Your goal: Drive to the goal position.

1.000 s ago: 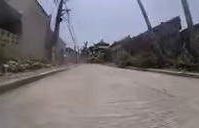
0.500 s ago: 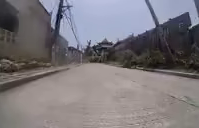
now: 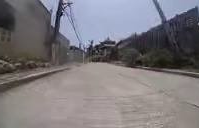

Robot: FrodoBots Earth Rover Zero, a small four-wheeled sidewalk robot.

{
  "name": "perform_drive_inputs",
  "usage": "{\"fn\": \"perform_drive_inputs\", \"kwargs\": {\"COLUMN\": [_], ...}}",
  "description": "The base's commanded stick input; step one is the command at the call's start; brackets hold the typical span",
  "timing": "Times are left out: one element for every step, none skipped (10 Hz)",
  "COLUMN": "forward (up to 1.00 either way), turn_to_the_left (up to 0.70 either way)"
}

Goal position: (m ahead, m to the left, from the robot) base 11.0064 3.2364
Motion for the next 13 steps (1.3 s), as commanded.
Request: {"fn": "perform_drive_inputs", "kwargs": {"forward": [1.0, 1.0, 1.0, 1.0, 1.0, 1.0, 1.0, 1.0, 1.0, 1.0, 1.0, 1.0, 1.0], "turn_to_the_left": [0.0, 0.0, 0.0, 0.0, 0.0, 0.0, 0.0, 0.0, 0.0, 0.0, 0.0, 0.0, 0.0]}}
